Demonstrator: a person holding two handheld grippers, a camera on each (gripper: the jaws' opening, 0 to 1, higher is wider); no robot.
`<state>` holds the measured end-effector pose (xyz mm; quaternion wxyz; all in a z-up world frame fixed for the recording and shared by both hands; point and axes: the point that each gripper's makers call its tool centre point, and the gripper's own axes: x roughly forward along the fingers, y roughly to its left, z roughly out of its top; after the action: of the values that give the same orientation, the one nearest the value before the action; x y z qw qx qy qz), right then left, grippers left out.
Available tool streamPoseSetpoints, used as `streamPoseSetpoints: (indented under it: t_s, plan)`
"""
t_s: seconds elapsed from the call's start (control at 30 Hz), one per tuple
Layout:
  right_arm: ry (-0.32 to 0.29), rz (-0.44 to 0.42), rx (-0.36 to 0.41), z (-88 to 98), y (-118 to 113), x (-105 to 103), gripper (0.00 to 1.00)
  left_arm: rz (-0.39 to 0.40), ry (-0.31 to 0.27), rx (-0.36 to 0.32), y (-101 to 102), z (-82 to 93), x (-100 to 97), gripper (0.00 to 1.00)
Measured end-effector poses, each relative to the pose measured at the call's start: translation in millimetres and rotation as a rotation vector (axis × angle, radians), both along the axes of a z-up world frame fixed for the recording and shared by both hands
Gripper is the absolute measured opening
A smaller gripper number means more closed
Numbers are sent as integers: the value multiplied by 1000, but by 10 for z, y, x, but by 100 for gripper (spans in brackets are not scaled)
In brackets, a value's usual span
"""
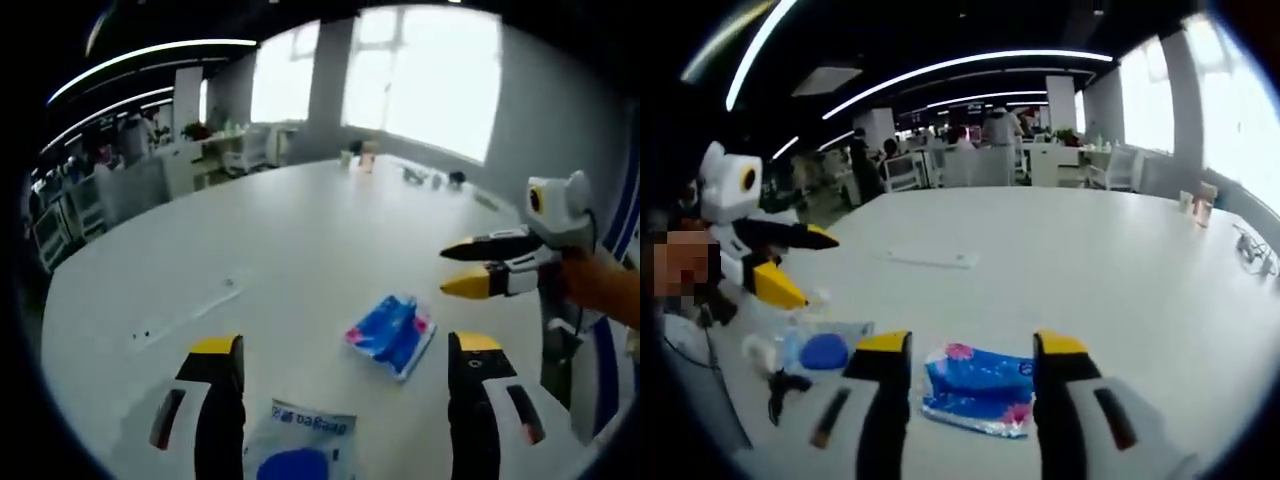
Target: Arrange the tabletop items into an orderly group along one side of the table until the central work area is clear of visible clutter.
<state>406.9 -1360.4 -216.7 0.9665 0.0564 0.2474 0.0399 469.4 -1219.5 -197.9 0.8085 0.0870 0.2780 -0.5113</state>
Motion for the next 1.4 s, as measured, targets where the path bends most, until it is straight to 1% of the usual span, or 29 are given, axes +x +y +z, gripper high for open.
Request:
streamPoseSetpoints:
  t_s: [0.03, 0.07, 0.13, 0.27, 0.3, 0.37, 0.4, 0.47, 0.53, 0.83, 1.0, 1.17, 1.2, 1.27, 1.33, 1.4]
  plan:
    - [-11, 7, 5, 25, 32, 8, 49, 6, 1, -5, 31, 17, -7, 84]
    - [-7, 16, 6, 37, 66, 10, 50, 10, -1, -7, 60, 26, -10, 85]
    - [-11, 32, 6, 71, 125, 15, 52, 19, -1, 1, 157, 35, -23, 86]
    - [-15, 62, 8, 120, 253, 24, 53, 44, -2, -5, 369, 74, -54, 89]
    - [-23, 75, 14, 144, 304, 31, 55, 51, 1, -3, 439, 72, -63, 91]
    - [-11, 90, 11, 133, 351, 30, 56, 74, -2, 22, 583, 56, -66, 91]
    - [-17, 102, 12, 143, 391, 39, 57, 82, -5, 20, 661, 58, -69, 92]
    - [-8, 122, 6, 131, 458, 45, 57, 109, 13, 34, 813, 32, -74, 91]
    - [-8, 137, 3, 133, 522, 54, 57, 131, 5, 33, 949, 39, -74, 92]
    - [-9, 201, 2, 181, 799, 113, 57, 195, 23, 69, 1449, -5, -192, 91]
    - [-5, 232, -4, 179, 927, 133, 56, 231, 35, 69, 1659, -27, -257, 90]
    - [14, 262, 1, 128, 1053, 160, 55, 255, 47, 82, 1844, -75, -341, 90]
    - [17, 274, -9, 107, 1086, 167, 55, 265, 51, 81, 1884, -78, -352, 90]
    - [26, 280, -3, 81, 1126, 183, 55, 271, 56, 85, 1934, -84, -383, 89]
    - [27, 295, -2, 56, 1180, 213, 55, 289, 60, 80, 1993, -96, -402, 89]
    - [42, 306, -2, 9, 1223, 228, 55, 294, 64, 84, 2031, -113, -425, 89]
